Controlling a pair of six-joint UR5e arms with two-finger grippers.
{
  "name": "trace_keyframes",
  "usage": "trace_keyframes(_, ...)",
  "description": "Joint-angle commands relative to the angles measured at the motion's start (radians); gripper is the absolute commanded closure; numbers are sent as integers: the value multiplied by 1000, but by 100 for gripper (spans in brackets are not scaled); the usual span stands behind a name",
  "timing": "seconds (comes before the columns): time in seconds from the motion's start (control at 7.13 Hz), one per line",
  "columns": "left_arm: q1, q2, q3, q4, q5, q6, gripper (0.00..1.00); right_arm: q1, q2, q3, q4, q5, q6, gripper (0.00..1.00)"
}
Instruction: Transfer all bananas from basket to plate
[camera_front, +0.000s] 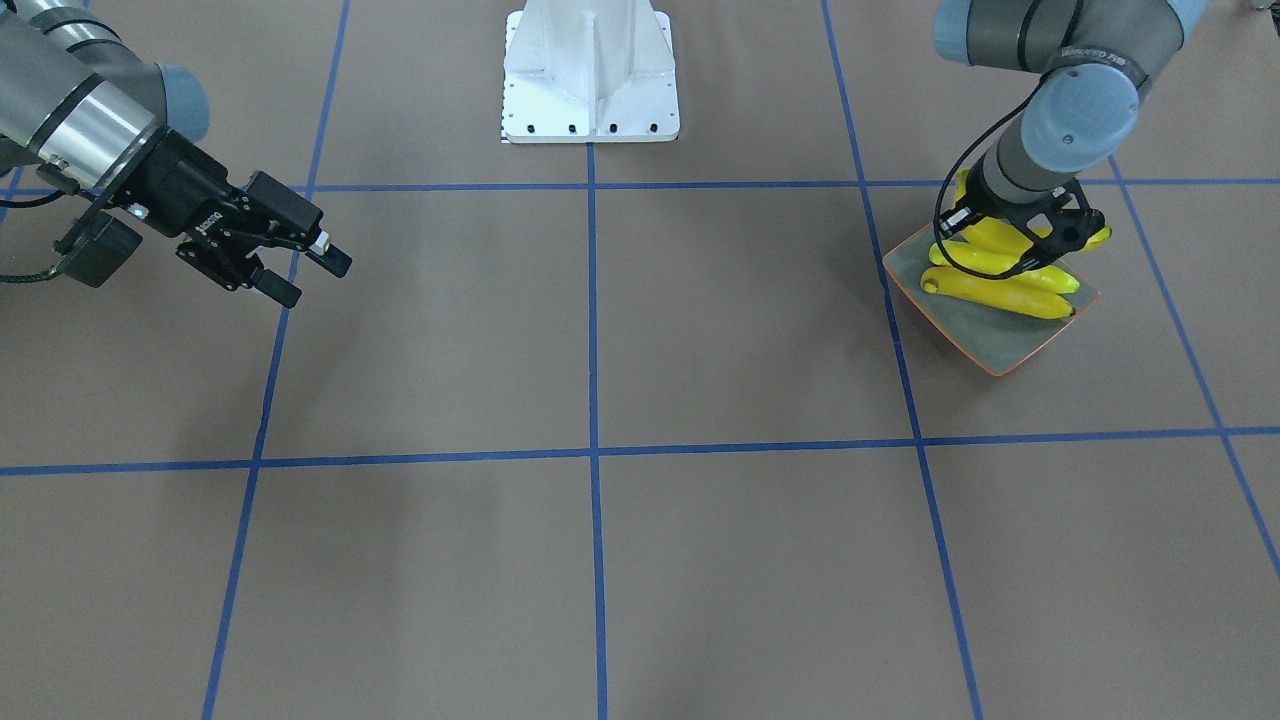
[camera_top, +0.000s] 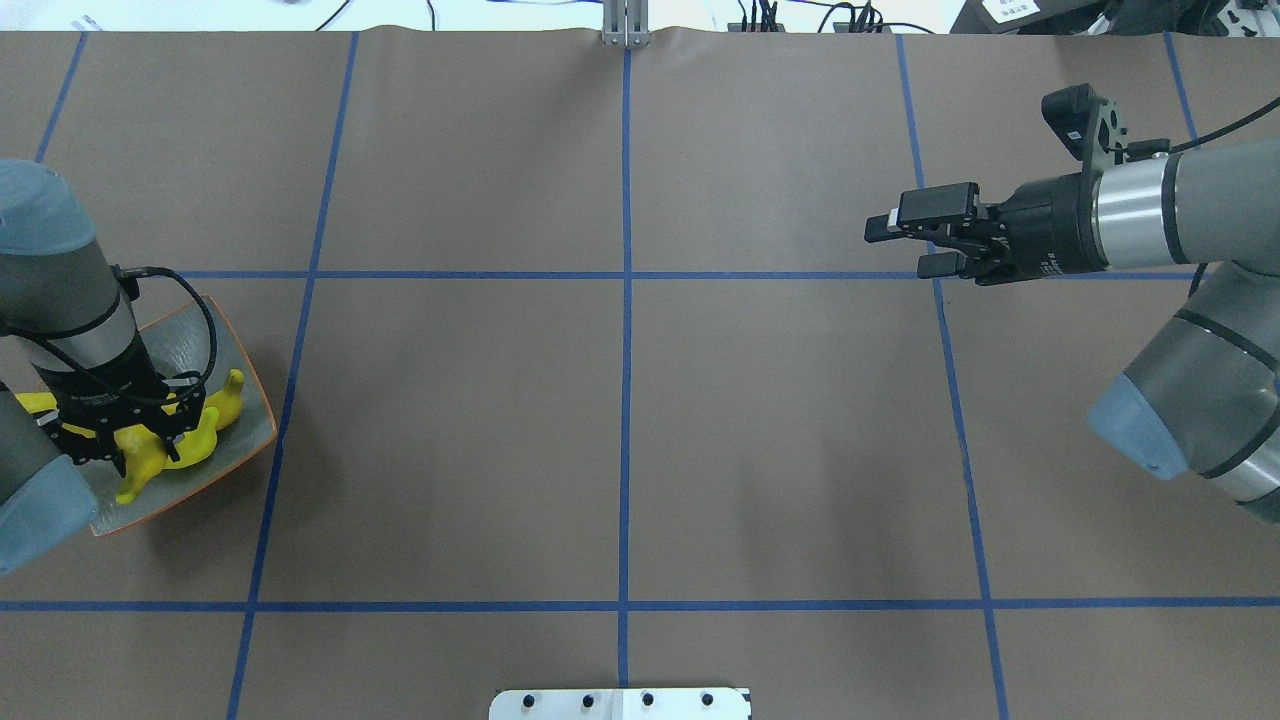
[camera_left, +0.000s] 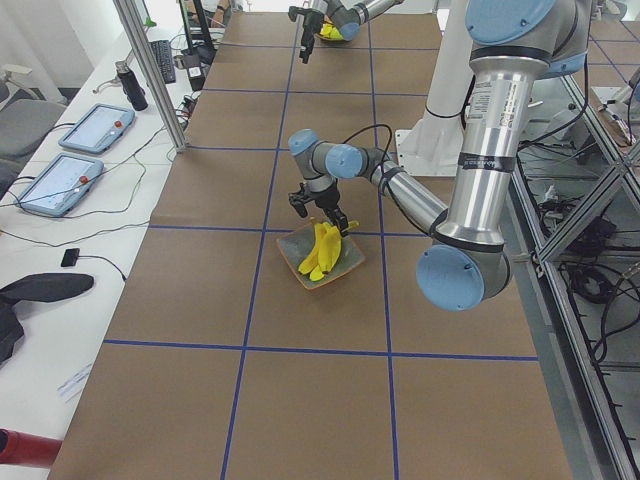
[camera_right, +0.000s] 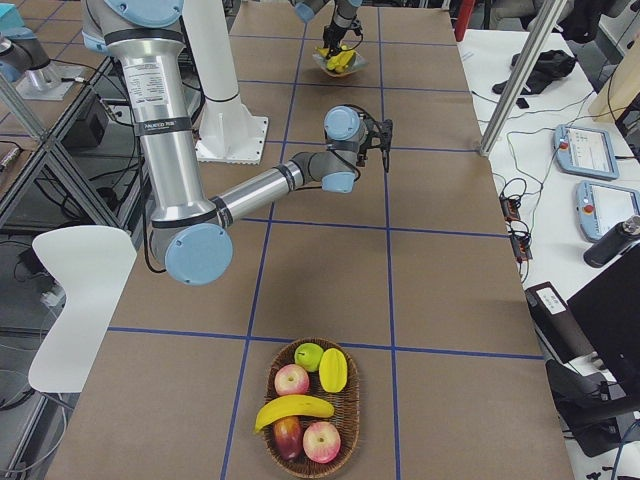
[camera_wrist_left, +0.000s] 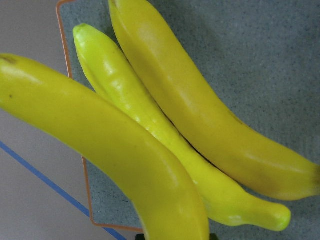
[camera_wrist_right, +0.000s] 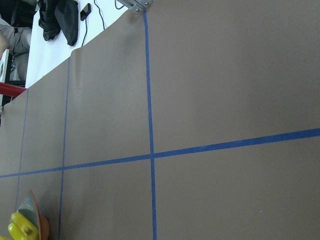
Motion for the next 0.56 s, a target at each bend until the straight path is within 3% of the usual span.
trace_keyframes(0.0, 2, 8, -1, 0, -3, 0, 100, -1, -1, 7, 0, -1, 0, 0)
trace_keyframes(0.42, 40, 8, 4, -2, -3, -2, 100, 1, -12, 20, 0, -1, 0, 0)
